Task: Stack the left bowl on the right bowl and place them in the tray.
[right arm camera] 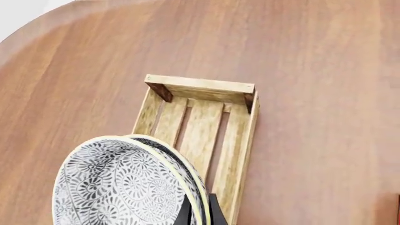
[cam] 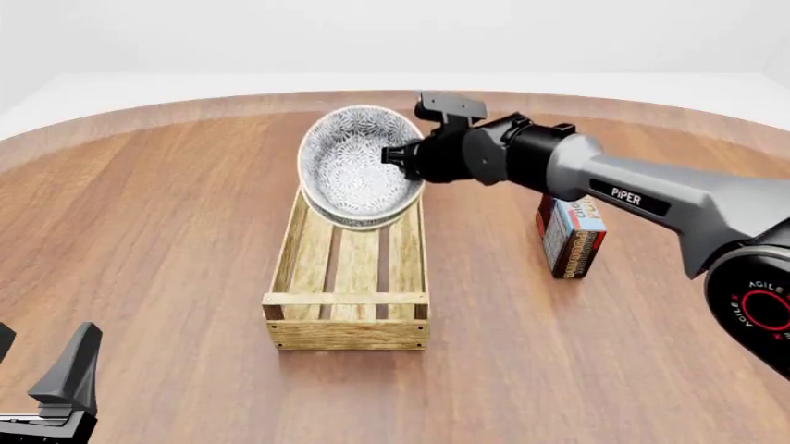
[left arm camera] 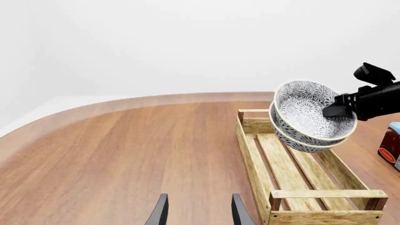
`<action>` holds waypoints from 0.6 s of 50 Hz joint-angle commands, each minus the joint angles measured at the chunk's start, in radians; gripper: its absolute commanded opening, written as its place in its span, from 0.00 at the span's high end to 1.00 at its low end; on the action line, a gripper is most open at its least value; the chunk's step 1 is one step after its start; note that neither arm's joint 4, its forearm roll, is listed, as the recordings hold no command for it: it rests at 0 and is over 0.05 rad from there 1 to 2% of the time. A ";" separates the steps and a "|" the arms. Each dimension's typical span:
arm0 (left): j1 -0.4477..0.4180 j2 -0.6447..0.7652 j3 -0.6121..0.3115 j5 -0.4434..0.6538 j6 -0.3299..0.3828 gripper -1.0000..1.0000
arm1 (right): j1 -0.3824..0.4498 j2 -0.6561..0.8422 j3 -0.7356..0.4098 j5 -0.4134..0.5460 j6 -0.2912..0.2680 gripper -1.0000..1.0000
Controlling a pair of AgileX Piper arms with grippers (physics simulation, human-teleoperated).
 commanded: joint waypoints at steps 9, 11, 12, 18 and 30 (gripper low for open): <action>0.000 0.000 0.000 0.000 0.000 0.00 | 0.005 -0.013 0.032 -0.023 0.017 1.00; 0.000 0.000 0.000 0.000 0.000 0.00 | 0.008 -0.011 0.035 -0.027 0.018 1.00; 0.000 0.000 0.000 0.000 0.000 0.00 | 0.007 -0.010 0.036 -0.028 0.017 1.00; 0.000 0.000 0.000 0.000 0.000 0.00 | 0.015 -0.001 0.041 -0.038 0.021 1.00; 0.000 0.000 0.000 0.000 0.000 0.00 | 0.022 0.025 0.040 -0.052 0.022 1.00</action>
